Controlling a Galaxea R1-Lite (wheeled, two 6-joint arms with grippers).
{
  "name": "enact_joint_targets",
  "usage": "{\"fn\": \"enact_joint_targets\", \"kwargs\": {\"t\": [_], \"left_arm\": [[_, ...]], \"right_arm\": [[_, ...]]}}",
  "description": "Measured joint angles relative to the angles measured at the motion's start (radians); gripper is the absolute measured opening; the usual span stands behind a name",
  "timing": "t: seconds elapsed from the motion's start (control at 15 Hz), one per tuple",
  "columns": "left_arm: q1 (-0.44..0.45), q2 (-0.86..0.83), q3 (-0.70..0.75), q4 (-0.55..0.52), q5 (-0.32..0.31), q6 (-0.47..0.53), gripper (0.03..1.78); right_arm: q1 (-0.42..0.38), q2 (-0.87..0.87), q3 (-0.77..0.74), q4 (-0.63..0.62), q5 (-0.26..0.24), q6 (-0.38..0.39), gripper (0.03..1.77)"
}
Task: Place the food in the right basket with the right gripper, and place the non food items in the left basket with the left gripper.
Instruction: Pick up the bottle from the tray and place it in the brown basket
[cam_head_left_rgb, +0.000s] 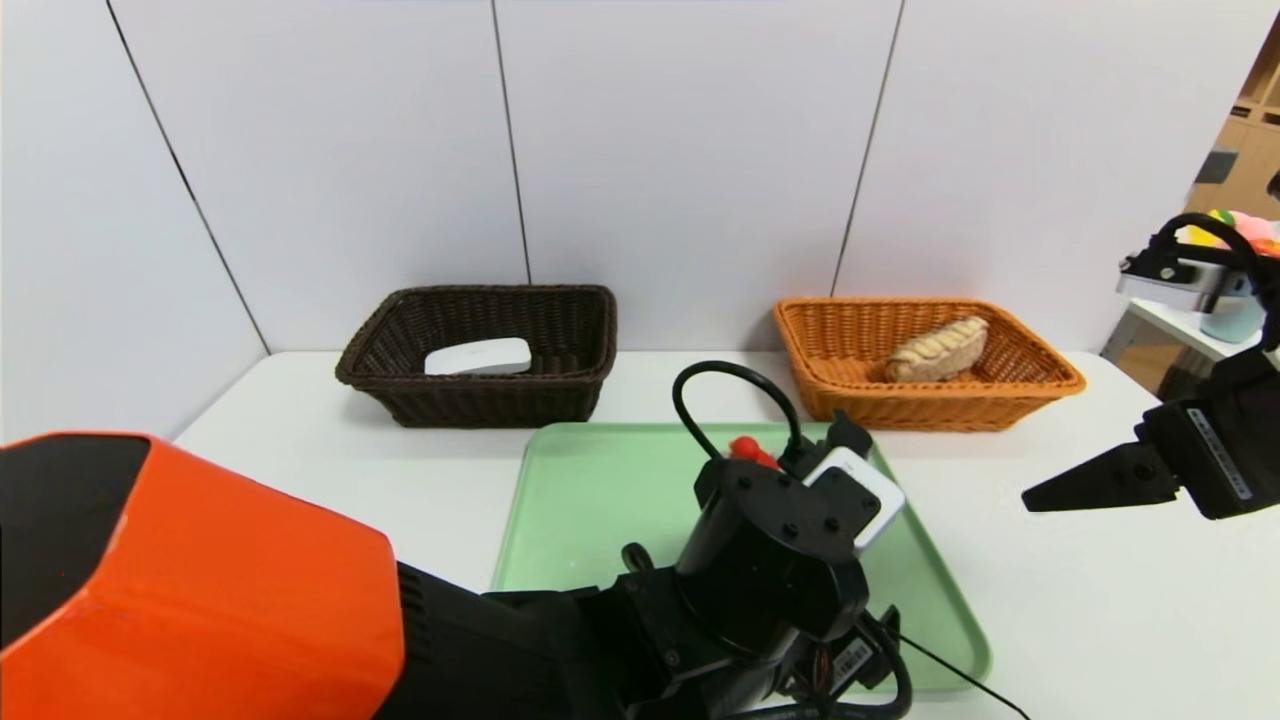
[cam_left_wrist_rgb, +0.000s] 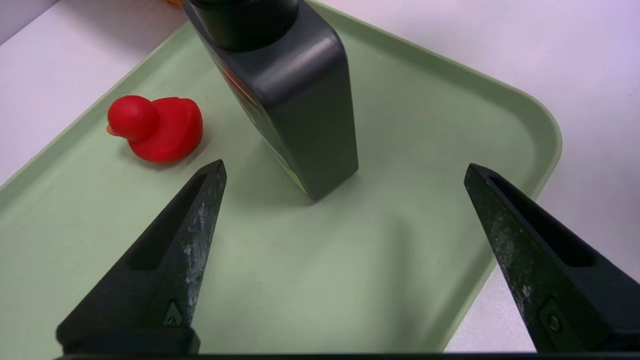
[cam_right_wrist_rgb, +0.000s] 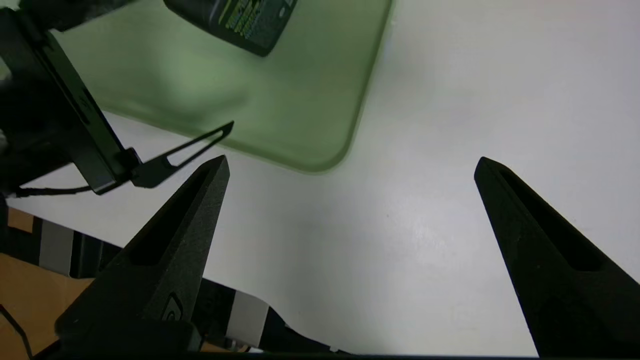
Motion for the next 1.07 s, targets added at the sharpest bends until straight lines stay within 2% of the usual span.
{"fn": "enact_joint_targets", "kwargs": {"t": [0.2, 0.33, 0.67, 1.07], "left_arm": [[0.000, 0.020, -0.027, -0.001, 0.001, -0.003, 1.69], [0.000, 0.034, -0.049, -0.001, 0.001, -0.002, 1.69], [0.000, 0.083, -0.126, 0.000, 0.028, -0.001, 1.69], [0.032, 0.143, -0.184, 0.001, 0.030, 0.006, 1.69]], "right_arm": [[0.006, -0.006, 0.048, -0.127, -0.007, -0.009, 1.70], [0.006, -0.010, 0.077, -0.179, -0.009, -0.044, 1.70], [0.006, -0.014, 0.092, -0.183, -0.008, -0.053, 1.70], [-0.003, -0.028, 0.102, -0.181, -0.008, -0.053, 1.70]]}}
